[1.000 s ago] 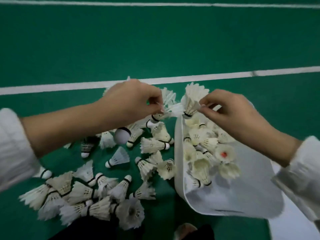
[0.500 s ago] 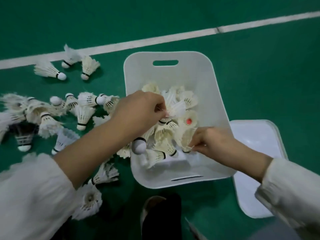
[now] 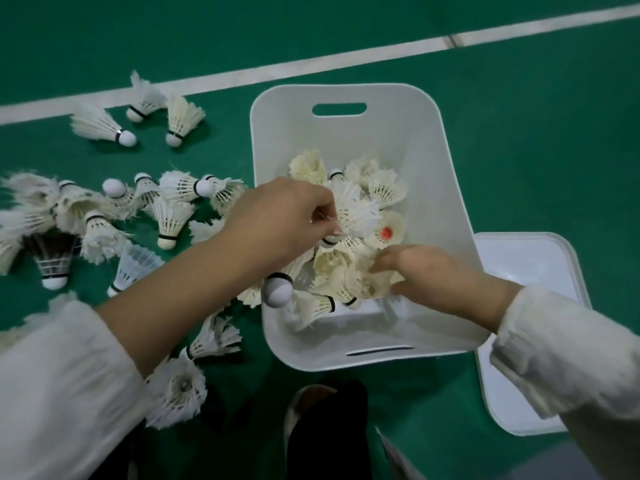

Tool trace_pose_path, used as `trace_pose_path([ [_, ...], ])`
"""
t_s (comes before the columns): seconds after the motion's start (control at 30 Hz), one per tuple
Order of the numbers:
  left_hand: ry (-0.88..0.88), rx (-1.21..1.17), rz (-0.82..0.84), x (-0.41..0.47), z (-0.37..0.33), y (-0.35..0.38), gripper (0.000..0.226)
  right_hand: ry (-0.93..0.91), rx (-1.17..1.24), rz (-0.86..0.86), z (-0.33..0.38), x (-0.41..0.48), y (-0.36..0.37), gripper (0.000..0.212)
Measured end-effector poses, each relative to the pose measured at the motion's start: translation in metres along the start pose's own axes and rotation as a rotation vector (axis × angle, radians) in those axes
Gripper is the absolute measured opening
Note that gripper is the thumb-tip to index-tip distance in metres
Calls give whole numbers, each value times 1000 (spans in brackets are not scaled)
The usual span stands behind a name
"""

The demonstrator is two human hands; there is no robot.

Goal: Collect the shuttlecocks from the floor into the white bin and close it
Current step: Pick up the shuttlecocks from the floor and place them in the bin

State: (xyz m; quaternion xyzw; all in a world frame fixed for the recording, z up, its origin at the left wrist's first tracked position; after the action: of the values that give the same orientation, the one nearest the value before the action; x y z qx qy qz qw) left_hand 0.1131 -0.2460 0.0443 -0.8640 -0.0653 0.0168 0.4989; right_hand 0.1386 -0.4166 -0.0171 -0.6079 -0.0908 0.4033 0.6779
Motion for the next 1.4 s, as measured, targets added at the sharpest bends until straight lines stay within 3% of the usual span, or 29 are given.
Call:
trace_pose_path([
  [0.1, 4, -3, 5, -1, -2, -2, 15, 60, 195, -333, 6, -6, -48, 22],
  [0.17, 7, -8, -1, -1, -4, -3, 16, 54, 305, -492, 16, -11, -71, 25],
  [0.27, 20, -9, -6, 0, -6, -4, 17, 17, 311, -509, 28, -5, -73, 29],
  [0.37, 43, -30, -5, -1, -6, -5, 19, -53, 274, -465, 37, 5, -62, 13],
  [0.5, -52, -206, -77, 1, -1, -24, 33, 26, 204, -533, 28, 5, -72, 15],
  [0.63, -134, -363, -245, 13, 14, -48, 36, 59, 173, -426, 25, 0, -65, 17],
  [0.87, 62, -225, -166, 15, 16, -29, 9, -139, 93, -213, 70, 33, 4, 22],
  [1.2, 106, -230, -179, 6, 22, -20, 10, -253, -94, -71, 73, 55, 55, 30],
  [1.4, 98, -211, -140, 8, 25, -19, 12, -184, 194, 84, 75, 42, 26, 36],
])
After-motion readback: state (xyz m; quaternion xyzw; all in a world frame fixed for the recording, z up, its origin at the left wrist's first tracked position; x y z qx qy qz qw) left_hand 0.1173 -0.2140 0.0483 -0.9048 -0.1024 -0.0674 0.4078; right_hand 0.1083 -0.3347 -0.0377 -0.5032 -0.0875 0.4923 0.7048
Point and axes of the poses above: each hand's wrist, its own x-axis towards the middle knuckle, its own y-axis out of the palm, z = x × y, the point moved 5 cm from there along x, towards the middle knuckle, and after that the axes turned 15 degrees about -z, right-handed, at the moved point
